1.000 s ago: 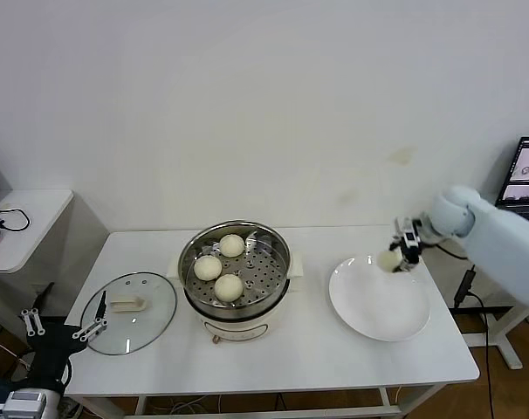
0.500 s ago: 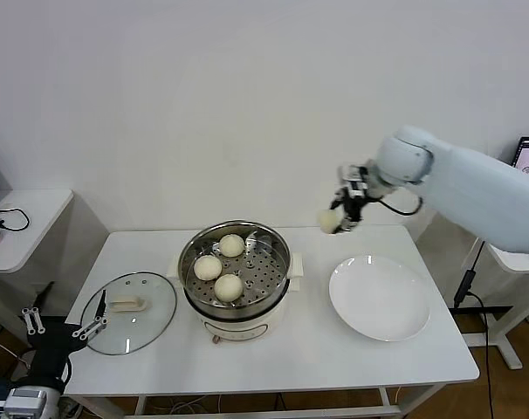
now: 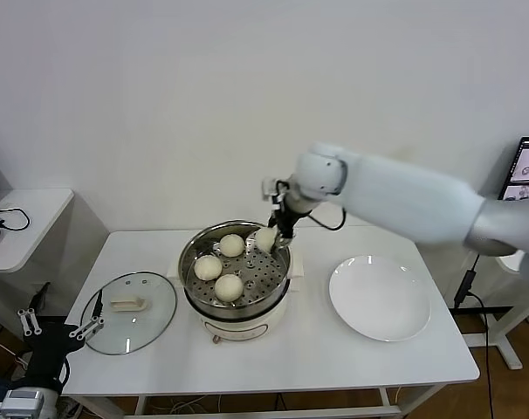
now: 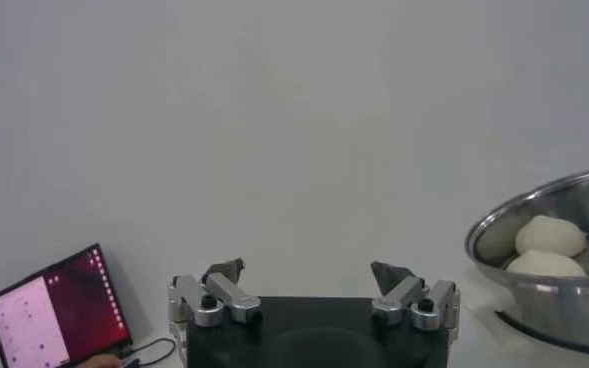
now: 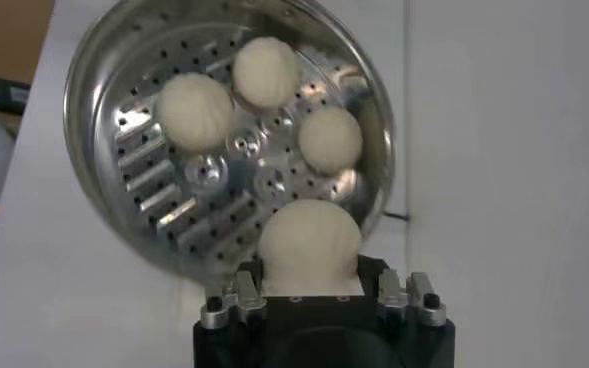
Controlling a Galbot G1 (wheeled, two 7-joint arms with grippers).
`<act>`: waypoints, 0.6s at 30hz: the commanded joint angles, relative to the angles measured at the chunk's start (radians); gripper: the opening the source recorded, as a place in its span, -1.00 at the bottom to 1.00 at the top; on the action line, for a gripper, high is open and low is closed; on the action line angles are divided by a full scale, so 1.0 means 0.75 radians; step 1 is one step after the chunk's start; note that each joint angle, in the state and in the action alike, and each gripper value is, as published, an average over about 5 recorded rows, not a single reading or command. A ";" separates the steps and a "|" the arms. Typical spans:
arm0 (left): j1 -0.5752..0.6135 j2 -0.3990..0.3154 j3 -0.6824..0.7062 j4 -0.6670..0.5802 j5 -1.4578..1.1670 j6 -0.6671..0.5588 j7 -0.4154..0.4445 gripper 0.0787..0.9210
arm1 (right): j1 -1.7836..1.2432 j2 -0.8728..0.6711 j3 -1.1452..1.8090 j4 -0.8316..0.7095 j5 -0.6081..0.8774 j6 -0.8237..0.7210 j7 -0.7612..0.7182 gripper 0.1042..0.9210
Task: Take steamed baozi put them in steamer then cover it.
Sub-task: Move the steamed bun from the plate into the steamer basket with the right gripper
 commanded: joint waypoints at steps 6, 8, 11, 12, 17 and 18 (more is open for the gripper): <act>-0.007 0.002 0.001 0.007 -0.004 -0.003 -0.001 0.77 | -0.139 0.198 -0.039 -0.119 0.004 -0.121 0.093 0.20; -0.009 0.004 0.000 0.008 -0.006 -0.003 -0.001 0.77 | -0.146 0.202 -0.039 -0.130 -0.019 -0.125 0.096 0.20; -0.010 0.007 -0.001 0.009 -0.007 -0.003 -0.001 0.77 | -0.156 0.206 -0.036 -0.148 -0.044 -0.131 0.102 0.20; -0.010 0.007 -0.003 0.009 -0.008 -0.003 -0.001 0.77 | -0.158 0.206 -0.034 -0.153 -0.049 -0.132 0.105 0.20; -0.010 0.012 -0.008 0.011 -0.011 -0.004 -0.001 0.77 | -0.164 0.205 -0.027 -0.161 -0.068 -0.138 0.112 0.20; -0.010 0.012 -0.009 0.012 -0.011 -0.004 -0.001 0.77 | -0.164 0.203 -0.026 -0.160 -0.071 -0.140 0.112 0.20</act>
